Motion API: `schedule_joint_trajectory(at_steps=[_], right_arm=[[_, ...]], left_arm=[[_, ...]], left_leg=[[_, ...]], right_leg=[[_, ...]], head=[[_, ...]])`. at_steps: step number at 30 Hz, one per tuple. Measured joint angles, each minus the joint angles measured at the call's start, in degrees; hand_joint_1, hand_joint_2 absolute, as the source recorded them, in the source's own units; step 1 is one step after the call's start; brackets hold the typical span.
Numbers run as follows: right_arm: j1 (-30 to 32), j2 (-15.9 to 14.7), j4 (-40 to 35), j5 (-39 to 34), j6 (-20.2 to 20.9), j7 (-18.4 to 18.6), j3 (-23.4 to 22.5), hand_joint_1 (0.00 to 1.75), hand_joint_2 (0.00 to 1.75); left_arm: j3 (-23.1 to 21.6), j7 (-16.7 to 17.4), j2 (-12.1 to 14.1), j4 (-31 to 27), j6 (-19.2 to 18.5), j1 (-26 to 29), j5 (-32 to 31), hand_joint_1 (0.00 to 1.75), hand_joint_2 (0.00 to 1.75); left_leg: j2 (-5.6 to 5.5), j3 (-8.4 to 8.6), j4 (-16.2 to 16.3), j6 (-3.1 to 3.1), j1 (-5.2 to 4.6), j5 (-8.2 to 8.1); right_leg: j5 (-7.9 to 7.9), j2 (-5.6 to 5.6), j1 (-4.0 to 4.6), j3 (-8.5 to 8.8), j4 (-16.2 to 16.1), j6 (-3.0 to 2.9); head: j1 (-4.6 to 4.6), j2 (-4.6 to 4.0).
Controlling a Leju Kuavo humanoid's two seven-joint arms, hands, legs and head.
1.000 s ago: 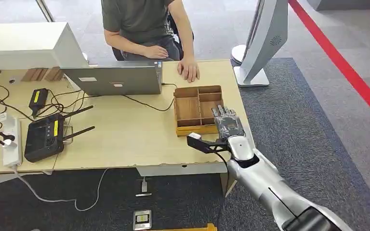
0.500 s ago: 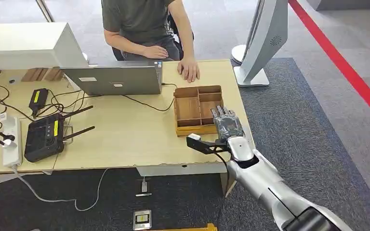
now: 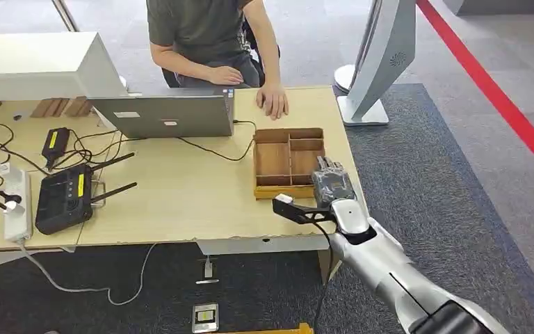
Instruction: Pass the card to the sensor for recognition and then transmit it.
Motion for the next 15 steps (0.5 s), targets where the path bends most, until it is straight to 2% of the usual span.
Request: schedule_joint_trajectory(at_steps=[15], right_arm=[[0.0,-0.3,0.0,-0.7,0.0,-0.3,-0.1,1.75,1.75]], left_arm=[[0.0,0.0,0.1,0.0,-0.9,0.0,-1.0,0.00,0.00]], left_leg=[[0.00,0.04,0.0,0.00,0.01,0.00]], right_leg=[[0.01,0.00,0.01,0.03,0.0,-0.01]], head=[[0.02,0.00]])
